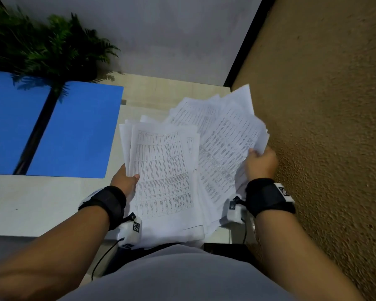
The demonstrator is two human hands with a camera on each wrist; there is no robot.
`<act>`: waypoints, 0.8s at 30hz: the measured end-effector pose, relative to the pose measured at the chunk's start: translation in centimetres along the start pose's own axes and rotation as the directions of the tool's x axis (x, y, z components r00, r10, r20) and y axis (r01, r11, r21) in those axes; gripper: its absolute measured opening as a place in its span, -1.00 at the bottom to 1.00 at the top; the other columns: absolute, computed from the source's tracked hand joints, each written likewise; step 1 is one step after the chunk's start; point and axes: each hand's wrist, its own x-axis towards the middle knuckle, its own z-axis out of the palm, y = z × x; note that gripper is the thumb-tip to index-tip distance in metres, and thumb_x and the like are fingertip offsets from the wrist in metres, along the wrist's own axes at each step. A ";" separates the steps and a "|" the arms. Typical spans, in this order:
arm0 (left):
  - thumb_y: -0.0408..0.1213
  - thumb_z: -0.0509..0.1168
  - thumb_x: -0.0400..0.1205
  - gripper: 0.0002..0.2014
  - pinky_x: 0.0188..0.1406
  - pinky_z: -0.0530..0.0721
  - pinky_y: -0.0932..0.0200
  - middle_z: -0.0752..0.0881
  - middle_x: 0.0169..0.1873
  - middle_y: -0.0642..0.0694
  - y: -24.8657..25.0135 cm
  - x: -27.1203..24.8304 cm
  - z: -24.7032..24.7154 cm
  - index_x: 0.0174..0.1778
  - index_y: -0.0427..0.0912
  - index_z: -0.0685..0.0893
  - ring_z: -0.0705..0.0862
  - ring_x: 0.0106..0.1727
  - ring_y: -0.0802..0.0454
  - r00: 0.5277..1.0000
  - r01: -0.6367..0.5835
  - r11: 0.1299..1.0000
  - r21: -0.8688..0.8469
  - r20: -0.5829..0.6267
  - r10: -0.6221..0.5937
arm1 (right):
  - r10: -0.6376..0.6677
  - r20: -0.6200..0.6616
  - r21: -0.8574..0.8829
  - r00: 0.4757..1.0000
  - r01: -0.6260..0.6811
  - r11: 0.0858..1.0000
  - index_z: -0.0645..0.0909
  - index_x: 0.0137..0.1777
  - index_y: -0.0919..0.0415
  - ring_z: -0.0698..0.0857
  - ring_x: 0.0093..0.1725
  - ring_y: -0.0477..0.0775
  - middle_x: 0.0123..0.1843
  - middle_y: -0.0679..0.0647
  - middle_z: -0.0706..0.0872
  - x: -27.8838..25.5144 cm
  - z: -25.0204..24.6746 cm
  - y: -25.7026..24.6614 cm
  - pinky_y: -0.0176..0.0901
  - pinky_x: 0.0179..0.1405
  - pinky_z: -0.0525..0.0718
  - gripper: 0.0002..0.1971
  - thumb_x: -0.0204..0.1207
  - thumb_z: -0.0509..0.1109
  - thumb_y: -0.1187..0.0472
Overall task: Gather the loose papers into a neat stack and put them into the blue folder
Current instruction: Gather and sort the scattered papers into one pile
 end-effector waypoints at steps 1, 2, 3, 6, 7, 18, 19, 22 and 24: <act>-0.46 0.22 0.70 -0.56 0.22 0.50 0.07 0.61 0.38 -0.29 0.1 -0.1 0.0 0.52 -0.24 0.42 0.58 0.37 -0.27 1.000 0.000 1.000 0.001 0.003 0.000 | -0.077 -0.029 -0.046 0.997 0.076 0.996 0.63 0.17 0.33 0.72 0.09 0.30 0.06 0.30 0.74 0.3 -0.5 -0.5 -0.03 -0.03 0.61 -0.79 0.63 0.28 0.26; -0.47 0.22 0.70 -0.56 0.21 0.49 0.08 0.61 0.38 -0.28 0.1 -0.1 -0.1 0.53 -0.25 0.42 0.58 0.37 -0.27 1.000 -0.005 1.000 0.012 0.004 0.005 | -0.146 -0.051 -0.077 0.988 0.142 0.987 0.60 0.14 0.30 0.71 0.03 0.28 -0.01 0.28 0.72 0.4 -1.2 -1.2 -0.04 -0.07 0.60 -0.82 0.64 0.24 0.26; -0.47 0.22 0.70 -0.56 0.21 0.49 0.09 0.61 0.38 -0.28 0.2 -0.2 -0.2 0.53 -0.25 0.42 0.58 0.38 -0.27 1.000 -0.008 1.000 0.023 0.005 0.008 | -0.207 -0.073 -0.092 0.976 0.200 0.975 0.58 0.12 0.28 0.70 -0.02 0.26 -0.07 0.25 0.69 0.4 -2.0 -1.8 -0.05 -0.11 0.60 -0.84 0.65 0.22 0.26; -0.46 0.23 0.70 -0.55 0.22 0.49 0.09 0.60 0.39 -0.26 0.2 -0.2 -0.3 0.53 -0.25 0.41 0.58 0.37 -0.25 1.000 -0.015 1.000 0.026 0.002 0.015 | -0.355 -0.172 -0.124 0.919 0.337 0.933 0.57 0.17 0.23 0.71 -0.04 0.28 -0.05 0.27 0.73 0.1 -4.6 -4.6 -0.10 -0.16 0.55 -0.80 0.64 0.18 0.26; -0.45 0.23 0.70 -0.56 0.21 0.49 0.08 0.61 0.38 -0.25 0.2 -0.3 -0.3 0.53 -0.25 0.42 0.59 0.33 -0.23 1.000 -0.013 0.999 0.030 0.002 0.013 | -0.393 -0.192 -0.150 0.899 0.369 0.917 0.58 0.17 0.23 0.70 -0.03 0.29 -0.02 0.29 0.74 -0.1 -5.3 -5.4 -0.13 -0.18 0.50 -0.79 0.62 0.18 0.27; -0.44 0.24 0.68 -0.60 0.15 0.57 0.05 0.65 0.23 -0.16 0.4 -0.3 -0.6 0.45 -0.19 0.48 0.62 0.18 -0.15 0.998 -0.016 1.000 -0.024 0.066 0.017 | -0.491 -0.392 0.053 0.778 0.552 0.832 0.64 0.16 0.29 0.55 -0.07 -0.32 -0.03 -0.07 0.64 -2.3 -8.9 -10.6 -0.48 -0.13 0.46 -0.72 0.55 0.21 0.24; -0.45 0.25 0.67 -0.60 0.20 0.57 0.03 0.65 0.25 -0.17 0.4 -0.3 -0.6 0.46 -0.19 0.48 0.63 0.22 -0.16 0.997 -0.015 0.999 -0.042 0.076 0.019 | -0.476 -0.411 0.124 0.778 0.565 0.816 0.65 0.18 0.31 0.61 -0.02 -0.31 0.00 -0.07 0.66 -2.1 -8.6 -10.7 -0.50 -0.05 0.54 -0.70 0.52 0.23 0.27; -0.48 0.27 0.64 -0.54 0.33 0.54 -0.07 0.65 0.31 -0.17 -0.3 0.3 -0.9 0.47 -0.17 0.47 0.62 0.32 -0.20 0.992 0.004 0.992 -0.127 0.128 0.013 | -0.399 -0.481 0.423 0.780 0.605 0.674 0.69 0.12 0.37 0.79 0.11 0.00 0.03 0.03 0.81 -1.5 -8.0 -11.1 -0.13 0.18 0.72 -0.70 0.42 0.32 0.32; -0.44 0.30 0.59 -0.51 0.40 0.54 -0.23 0.68 0.30 -0.18 -1.9 1.7 -1.1 0.46 -0.09 0.50 0.64 0.36 -0.24 0.989 0.013 0.989 -0.151 0.146 0.009 | -0.391 -0.492 0.460 0.778 0.613 0.642 0.70 0.09 0.33 0.80 0.12 -0.01 0.00 -0.04 0.84 -1.4 -8.4 -11.6 -0.16 0.16 0.72 -0.74 0.41 0.36 0.31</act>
